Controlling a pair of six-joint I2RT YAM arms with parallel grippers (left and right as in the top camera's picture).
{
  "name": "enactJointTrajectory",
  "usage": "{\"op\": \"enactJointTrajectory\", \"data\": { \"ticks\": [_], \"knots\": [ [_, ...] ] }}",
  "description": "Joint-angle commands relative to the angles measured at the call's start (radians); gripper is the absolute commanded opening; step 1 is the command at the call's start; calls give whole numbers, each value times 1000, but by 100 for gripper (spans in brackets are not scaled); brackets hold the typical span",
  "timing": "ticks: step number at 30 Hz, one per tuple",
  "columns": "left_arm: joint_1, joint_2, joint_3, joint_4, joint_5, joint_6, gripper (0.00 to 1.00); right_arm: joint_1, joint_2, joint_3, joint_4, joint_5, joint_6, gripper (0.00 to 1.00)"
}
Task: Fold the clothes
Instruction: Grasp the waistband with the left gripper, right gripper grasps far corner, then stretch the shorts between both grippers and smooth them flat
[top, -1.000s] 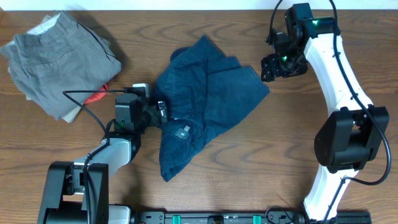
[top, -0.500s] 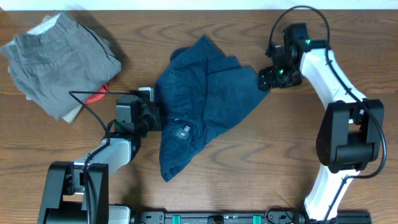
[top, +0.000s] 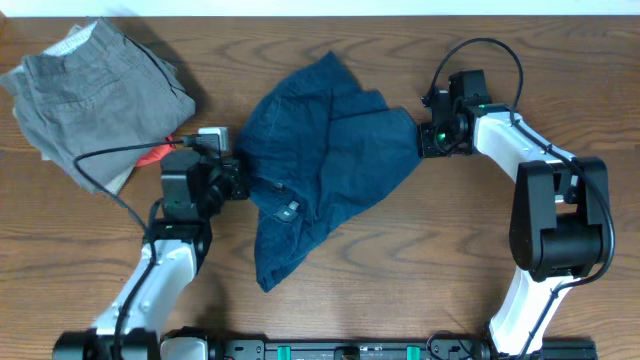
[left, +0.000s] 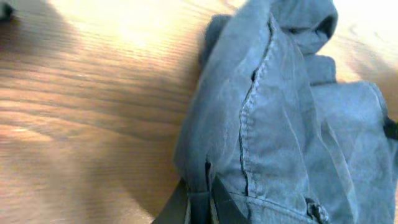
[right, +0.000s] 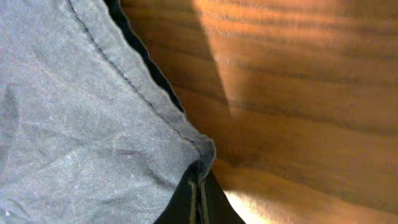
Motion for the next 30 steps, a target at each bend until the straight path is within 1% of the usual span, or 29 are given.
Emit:
{"op": "enactJointTrajectory", "data": {
  "ticks": [1,3,5,7,9,13,20,24,26,27,28,29,30],
  "knots": [
    [29,-40,13,-21,-87,3,6,-45,-23,14,-86,177,39,1],
    [48,-44,13,-21,-99,2,6,-98,-60,50,-184,352,83,1],
    [61,-43,13,-20,-99,2,6,-141,-100,69,-245,447,109,1],
    [68,-41,13,-13,-99,2,6,-190,-151,77,-295,496,109,1],
    [68,-40,13,7,-99,2,6,-240,-205,77,-344,492,110,1],
    [67,-40,13,58,-98,-15,7,-308,-283,77,-459,391,112,1],
    [67,-32,14,187,-99,-32,6,-316,-299,73,-658,372,117,1],
    [67,-4,22,255,-98,-61,7,-316,-299,73,-751,408,170,1],
    [67,27,39,257,-96,-71,8,-316,-299,73,-783,410,169,5],
    [66,45,48,256,-94,-71,15,-316,-299,73,-798,401,169,8],
    [66,66,61,255,-92,-71,25,-316,-299,73,-811,384,168,17],
    [66,92,79,248,-81,-70,42,-316,-299,73,-825,360,168,26],
    [66,112,97,235,-66,-70,43,-316,-299,73,-835,343,168,29]
  ]
}}
